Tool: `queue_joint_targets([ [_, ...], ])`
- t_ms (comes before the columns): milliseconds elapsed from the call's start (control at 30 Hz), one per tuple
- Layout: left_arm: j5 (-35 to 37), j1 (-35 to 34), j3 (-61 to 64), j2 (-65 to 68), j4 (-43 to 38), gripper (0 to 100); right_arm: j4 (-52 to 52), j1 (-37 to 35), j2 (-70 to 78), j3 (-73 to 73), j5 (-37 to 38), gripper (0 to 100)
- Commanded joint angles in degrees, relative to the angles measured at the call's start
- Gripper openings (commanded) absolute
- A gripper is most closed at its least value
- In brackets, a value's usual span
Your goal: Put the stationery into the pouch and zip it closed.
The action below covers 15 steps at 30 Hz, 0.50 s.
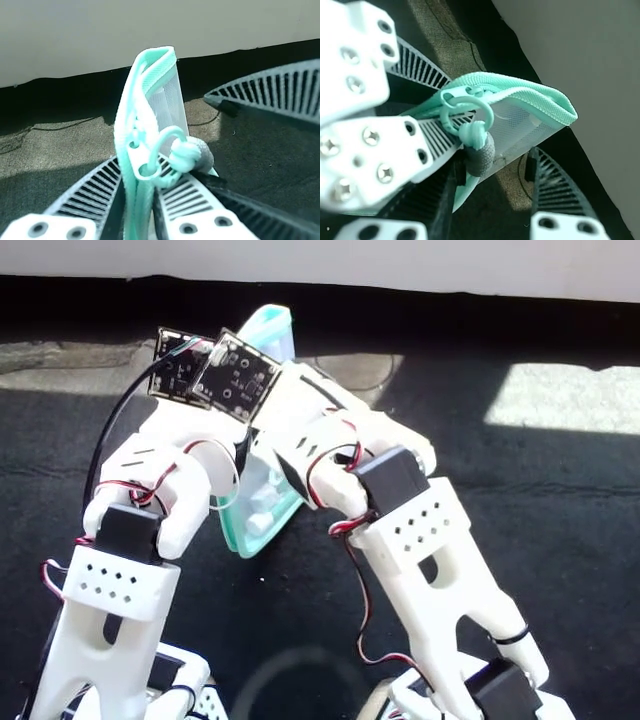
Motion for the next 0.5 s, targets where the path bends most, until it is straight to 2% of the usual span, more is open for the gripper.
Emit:
queue_joint_targets([
  [0, -0.26, 0.13, -1.54, -0.22, 0.35, 1, -3.56, -1.63, 1.89, -2.86, -1.23, 21.2],
  [267, -0.26, -0.04, -1.36, -0.13, 0.35, 1, -5.41, -4.09, 2.51, -3.03, 0.70, 20.7],
  [367, -0.26, -0.04, -1.54, 0.04, 0.35, 1, -3.65, -6.02, 1.19, -2.86, 6.95, 15.9],
  [467, -0.35, 0.04, -1.54, 0.13, 0.35, 1, -2.07, -8.04, 1.01, -2.86, 9.23, 7.7],
])
